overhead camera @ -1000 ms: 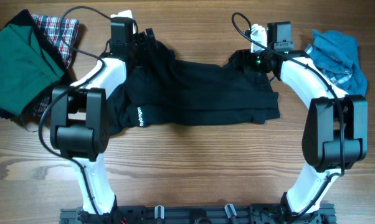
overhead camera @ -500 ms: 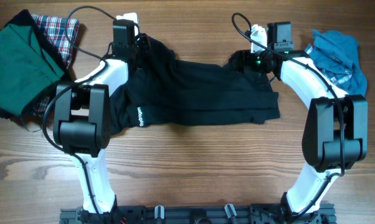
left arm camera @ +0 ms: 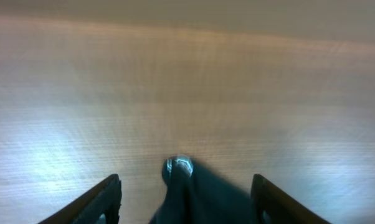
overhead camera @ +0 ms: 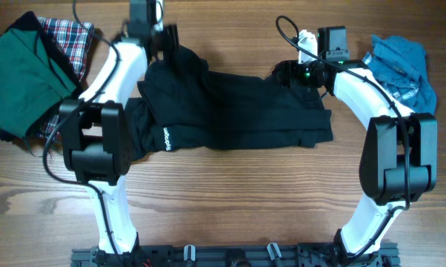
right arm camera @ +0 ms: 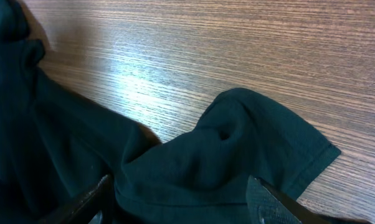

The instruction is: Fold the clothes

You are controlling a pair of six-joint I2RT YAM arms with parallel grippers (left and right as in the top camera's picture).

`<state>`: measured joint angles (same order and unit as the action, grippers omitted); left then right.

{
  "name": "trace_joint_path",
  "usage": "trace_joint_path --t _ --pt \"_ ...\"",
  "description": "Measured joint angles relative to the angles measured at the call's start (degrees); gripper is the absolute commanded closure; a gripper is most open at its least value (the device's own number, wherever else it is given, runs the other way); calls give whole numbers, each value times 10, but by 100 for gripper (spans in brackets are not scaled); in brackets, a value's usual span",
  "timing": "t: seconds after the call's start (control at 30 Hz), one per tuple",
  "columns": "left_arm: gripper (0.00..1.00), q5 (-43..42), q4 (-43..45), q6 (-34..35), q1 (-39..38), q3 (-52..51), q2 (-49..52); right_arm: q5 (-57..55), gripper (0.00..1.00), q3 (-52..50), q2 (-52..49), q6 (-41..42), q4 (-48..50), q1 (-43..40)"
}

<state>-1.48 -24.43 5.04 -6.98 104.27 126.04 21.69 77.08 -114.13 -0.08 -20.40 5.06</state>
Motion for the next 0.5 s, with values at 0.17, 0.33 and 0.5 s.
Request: trace_joint_path --t 0.17,0.33,0.5 --pt "27 -2 -69 -7 6 95 -1 20 32 0 0 2 -2 0" --pt "24 -38 -136 -18 25 95 18 34 32 0 0 9 -2 0" --pt "24 -55 -137 -26 23 95 70 36 32 0 0 9 -10 0"
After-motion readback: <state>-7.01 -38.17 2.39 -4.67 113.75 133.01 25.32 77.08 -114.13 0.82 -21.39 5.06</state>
